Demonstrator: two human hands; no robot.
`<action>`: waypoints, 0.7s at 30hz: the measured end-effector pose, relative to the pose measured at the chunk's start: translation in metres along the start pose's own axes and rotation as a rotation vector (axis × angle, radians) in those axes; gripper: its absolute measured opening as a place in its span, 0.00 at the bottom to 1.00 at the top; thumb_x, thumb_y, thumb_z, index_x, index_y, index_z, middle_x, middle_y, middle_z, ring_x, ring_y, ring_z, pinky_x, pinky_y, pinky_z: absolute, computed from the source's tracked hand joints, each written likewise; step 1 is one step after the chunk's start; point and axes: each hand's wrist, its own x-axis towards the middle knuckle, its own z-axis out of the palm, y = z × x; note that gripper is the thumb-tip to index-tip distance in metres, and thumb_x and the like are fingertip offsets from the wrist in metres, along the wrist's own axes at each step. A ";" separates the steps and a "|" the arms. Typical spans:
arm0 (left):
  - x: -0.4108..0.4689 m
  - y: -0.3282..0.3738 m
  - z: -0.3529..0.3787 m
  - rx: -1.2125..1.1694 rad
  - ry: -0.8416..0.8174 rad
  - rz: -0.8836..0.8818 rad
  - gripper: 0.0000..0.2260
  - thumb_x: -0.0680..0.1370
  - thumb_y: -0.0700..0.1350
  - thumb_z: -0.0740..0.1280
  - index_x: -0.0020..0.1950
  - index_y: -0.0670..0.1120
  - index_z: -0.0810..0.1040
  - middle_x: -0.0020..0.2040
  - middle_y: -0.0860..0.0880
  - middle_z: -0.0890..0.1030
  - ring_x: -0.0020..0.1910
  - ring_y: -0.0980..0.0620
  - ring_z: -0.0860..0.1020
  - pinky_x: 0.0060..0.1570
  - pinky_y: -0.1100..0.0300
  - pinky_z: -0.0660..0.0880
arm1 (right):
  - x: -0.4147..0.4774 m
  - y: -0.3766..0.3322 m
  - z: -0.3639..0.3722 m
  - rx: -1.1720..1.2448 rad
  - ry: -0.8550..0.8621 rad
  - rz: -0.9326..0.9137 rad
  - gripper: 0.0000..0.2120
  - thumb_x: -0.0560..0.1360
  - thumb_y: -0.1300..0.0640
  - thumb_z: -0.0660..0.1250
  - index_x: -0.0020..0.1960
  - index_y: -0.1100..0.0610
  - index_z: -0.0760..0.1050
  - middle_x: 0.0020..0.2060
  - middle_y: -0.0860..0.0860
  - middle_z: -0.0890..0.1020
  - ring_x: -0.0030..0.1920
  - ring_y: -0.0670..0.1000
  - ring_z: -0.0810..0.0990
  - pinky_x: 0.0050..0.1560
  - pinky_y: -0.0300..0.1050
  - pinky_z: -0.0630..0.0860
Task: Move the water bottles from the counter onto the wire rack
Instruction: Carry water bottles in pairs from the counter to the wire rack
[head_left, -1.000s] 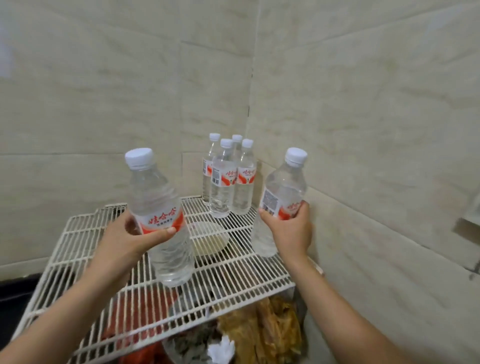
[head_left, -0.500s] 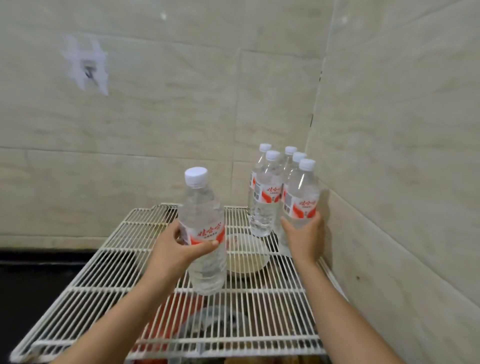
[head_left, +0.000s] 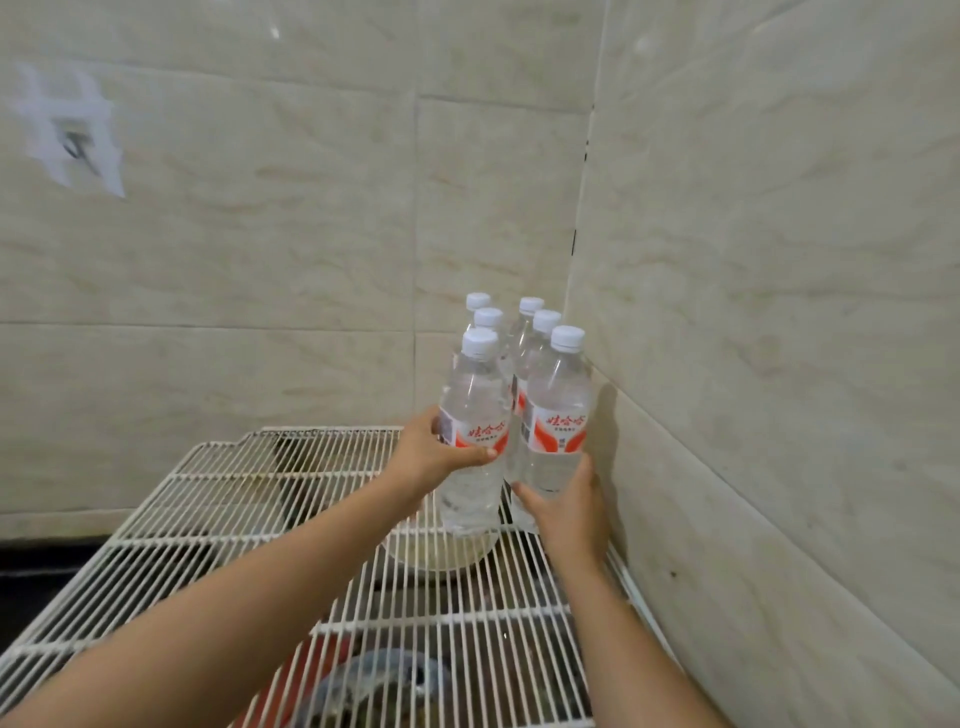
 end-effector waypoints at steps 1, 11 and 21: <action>0.003 -0.001 0.003 0.002 -0.017 -0.002 0.19 0.66 0.37 0.74 0.52 0.47 0.72 0.44 0.54 0.78 0.43 0.57 0.78 0.41 0.64 0.74 | 0.000 0.001 0.001 -0.013 -0.001 -0.006 0.38 0.64 0.49 0.75 0.68 0.57 0.61 0.61 0.56 0.75 0.60 0.56 0.75 0.54 0.49 0.74; 0.008 -0.013 0.007 -0.115 -0.011 -0.013 0.23 0.68 0.35 0.71 0.59 0.48 0.70 0.48 0.54 0.76 0.48 0.53 0.78 0.50 0.57 0.75 | 0.002 0.009 0.001 -0.101 0.048 -0.172 0.27 0.73 0.42 0.60 0.64 0.60 0.64 0.57 0.59 0.76 0.54 0.56 0.76 0.46 0.44 0.69; -0.013 -0.032 0.005 0.199 0.029 -0.010 0.37 0.67 0.44 0.74 0.72 0.50 0.60 0.71 0.48 0.67 0.68 0.48 0.67 0.68 0.47 0.66 | -0.008 -0.008 0.000 -0.108 0.381 -0.426 0.30 0.72 0.41 0.53 0.62 0.64 0.66 0.56 0.66 0.75 0.56 0.58 0.69 0.52 0.53 0.72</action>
